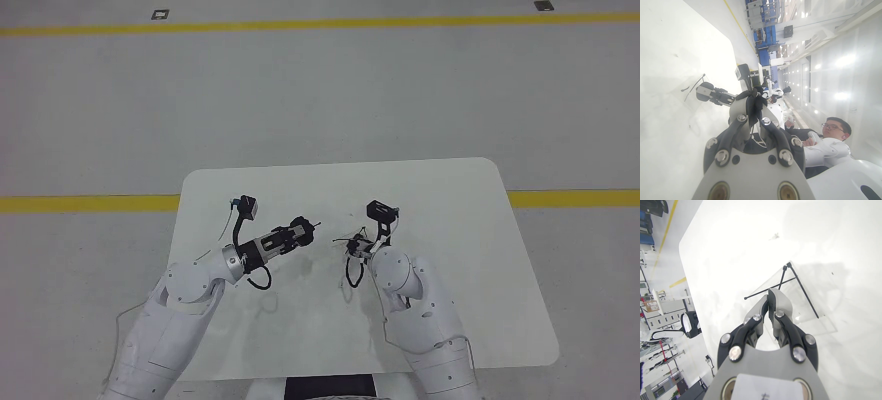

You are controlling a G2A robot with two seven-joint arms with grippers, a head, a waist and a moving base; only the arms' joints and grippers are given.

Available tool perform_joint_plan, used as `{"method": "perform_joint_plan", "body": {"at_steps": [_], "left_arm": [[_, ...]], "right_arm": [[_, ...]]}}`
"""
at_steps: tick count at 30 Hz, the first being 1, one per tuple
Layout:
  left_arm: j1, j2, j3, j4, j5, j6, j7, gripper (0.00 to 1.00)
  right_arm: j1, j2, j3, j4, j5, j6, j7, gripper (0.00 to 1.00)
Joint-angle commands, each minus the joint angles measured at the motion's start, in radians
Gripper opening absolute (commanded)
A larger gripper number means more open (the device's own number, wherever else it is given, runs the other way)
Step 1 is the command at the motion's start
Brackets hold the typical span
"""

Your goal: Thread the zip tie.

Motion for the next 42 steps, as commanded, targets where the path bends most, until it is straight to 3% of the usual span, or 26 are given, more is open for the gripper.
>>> {"method": "perform_joint_plan", "body": {"at_steps": [1,4,20,25,30,42], "left_arm": [[0.0,0.0,0.0,0.0,0.0,0.0,0.0,0.0],[0.0,0.0,0.0,0.0,0.0,0.0,0.0,0.0],[0.0,0.0,0.0,0.0,0.0,0.0,0.0,0.0],[0.0,0.0,0.0,0.0,0.0,0.0,0.0,0.0],[0.0,0.0,0.0,0.0,0.0,0.0,0.0,0.0],[0.0,0.0,0.0,0.0,0.0,0.0,0.0,0.0]], "right_arm": [[0.001,0.002,-0.002,0.002,-0.008,0.01,0.001,0.3],[0.005,0.006,0.0,0.01,-0.011,0.012,0.005,0.36],[0.059,0.01,-0.016,0.099,0.014,0.012,0.001,0.31],[0.074,0.011,-0.023,0.122,0.019,0.012,-0.004,0.22],[0.08,0.013,-0.023,0.13,0.022,0.012,-0.004,0.02],[0.061,0.023,-0.019,0.082,0.034,0.012,-0.003,0.0]]}}
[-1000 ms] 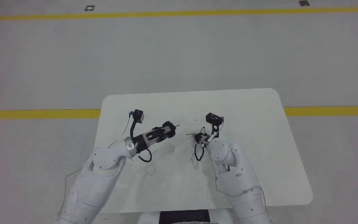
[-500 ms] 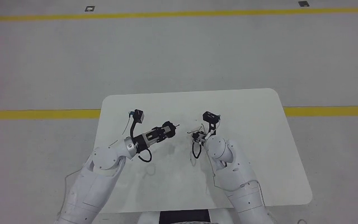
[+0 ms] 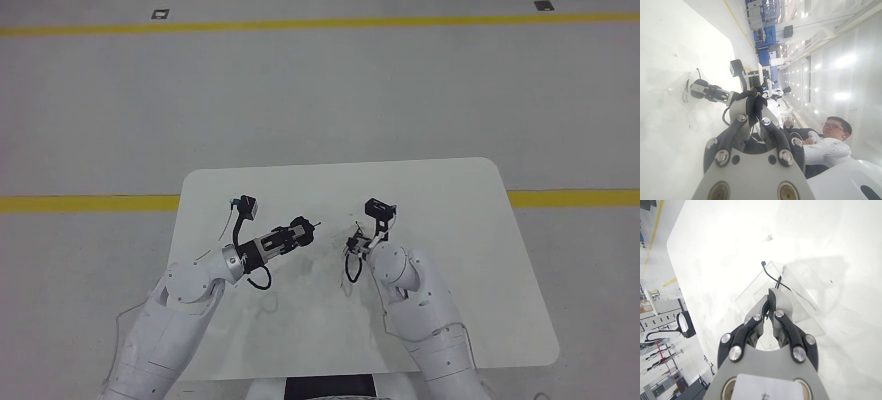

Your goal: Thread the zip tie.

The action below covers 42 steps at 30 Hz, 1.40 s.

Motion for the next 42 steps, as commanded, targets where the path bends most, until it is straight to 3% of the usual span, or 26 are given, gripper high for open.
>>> {"method": "perform_joint_plan", "body": {"at_steps": [1,15,22,23,24,25,34,42], "left_arm": [[0.0,0.0,0.0,0.0,0.0,0.0,0.0,0.0],[0.0,0.0,0.0,0.0,0.0,0.0,0.0,0.0],[0.0,0.0,0.0,0.0,0.0,0.0,0.0,0.0],[0.0,0.0,0.0,0.0,0.0,0.0,0.0,0.0],[0.0,0.0,0.0,0.0,0.0,0.0,0.0,0.0],[0.0,0.0,0.0,0.0,0.0,0.0,0.0,0.0],[0.0,0.003,-0.005,-0.004,0.01,0.003,0.026,0.0],[0.045,0.031,-0.137,-0.02,0.004,0.008,0.015,0.0]], "right_arm": [[-0.007,0.002,0.001,-0.016,-0.001,0.0,0.002,0.0],[-0.096,0.027,0.012,-0.224,0.003,-0.017,0.034,0.0],[-0.112,0.04,0.017,-0.295,-0.004,-0.009,0.088,0.0],[-0.112,0.042,0.015,-0.3,-0.012,-0.018,0.095,0.07],[-0.111,0.046,0.015,-0.303,-0.039,-0.025,0.091,0.47],[-0.111,0.046,0.015,-0.303,-0.039,-0.025,0.091,1.0],[-0.111,0.046,0.015,-0.303,-0.039,-0.025,0.091,1.0],[-0.111,0.046,0.015,-0.303,-0.039,-0.025,0.091,1.0]]}}
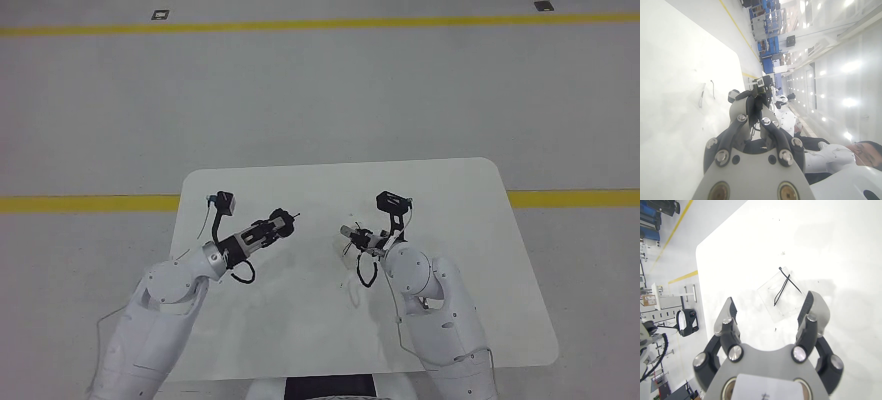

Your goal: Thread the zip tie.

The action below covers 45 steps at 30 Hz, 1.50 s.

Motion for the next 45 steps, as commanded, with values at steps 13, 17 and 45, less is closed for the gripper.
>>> {"method": "perform_joint_plan", "body": {"at_steps": [13,17,45], "left_arm": [[0.015,0.013,-0.047,-0.002,-0.037,0.007,-0.042,0.0],[0.015,0.013,-0.047,-0.002,-0.037,0.007,-0.042,0.0],[0.015,0.013,-0.047,-0.002,-0.037,0.007,-0.042,0.0]], "right_arm": [[0.039,0.002,-0.053,-0.013,-0.163,0.025,0.08,1.0],[0.068,-0.012,-0.079,-0.028,-0.244,0.025,0.173,1.0],[0.167,-0.087,-0.126,0.116,-0.373,0.025,0.33,1.0]]}}
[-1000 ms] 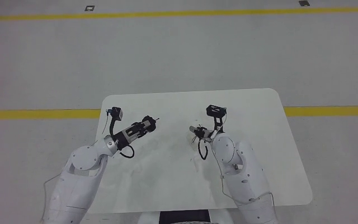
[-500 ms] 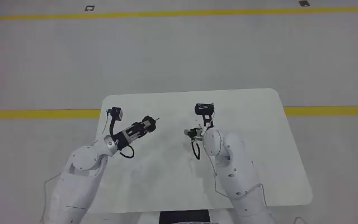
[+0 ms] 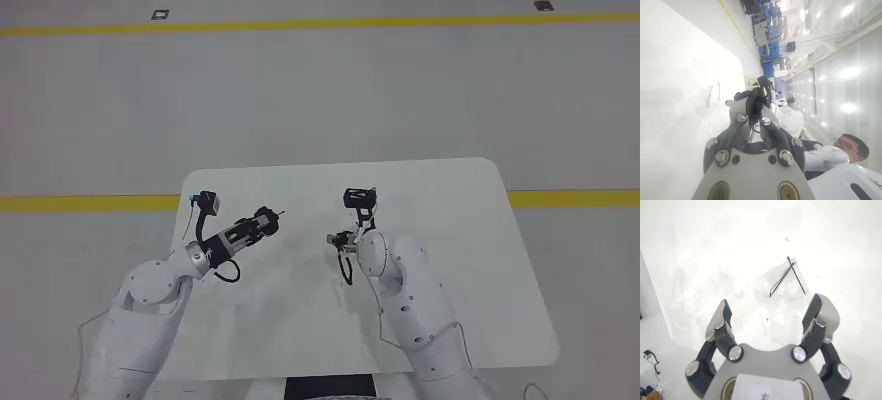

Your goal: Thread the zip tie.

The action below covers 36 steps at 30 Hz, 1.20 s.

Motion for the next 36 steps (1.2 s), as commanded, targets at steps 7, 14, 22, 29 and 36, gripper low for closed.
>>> {"method": "perform_joint_plan", "body": {"at_steps": [7,14,22,29,36], "left_arm": [[0.0,0.0,0.0,0.0,0.0,0.0,0.0,0.0],[0.0,0.0,0.0,0.0,0.0,0.0,0.0,0.0],[0.0,0.0,0.0,0.0,0.0,0.0,0.0,0.0],[0.0,0.0,0.0,0.0,0.0,0.0,0.0,0.0],[0.0,0.0,0.0,0.0,0.0,0.0,0.0,0.0]], "right_arm": [[0.024,-0.023,0.018,0.045,0.021,0.0,0.0,0.68],[0.046,-0.048,0.051,0.072,-0.003,0.0,0.052,0.51],[0.067,-0.072,0.054,0.091,-0.076,0.0,0.103,0.45],[0.067,-0.085,0.055,0.091,-0.119,0.0,0.137,0.4],[0.081,-0.08,0.058,0.136,-0.119,0.0,0.128,0.35]]}}
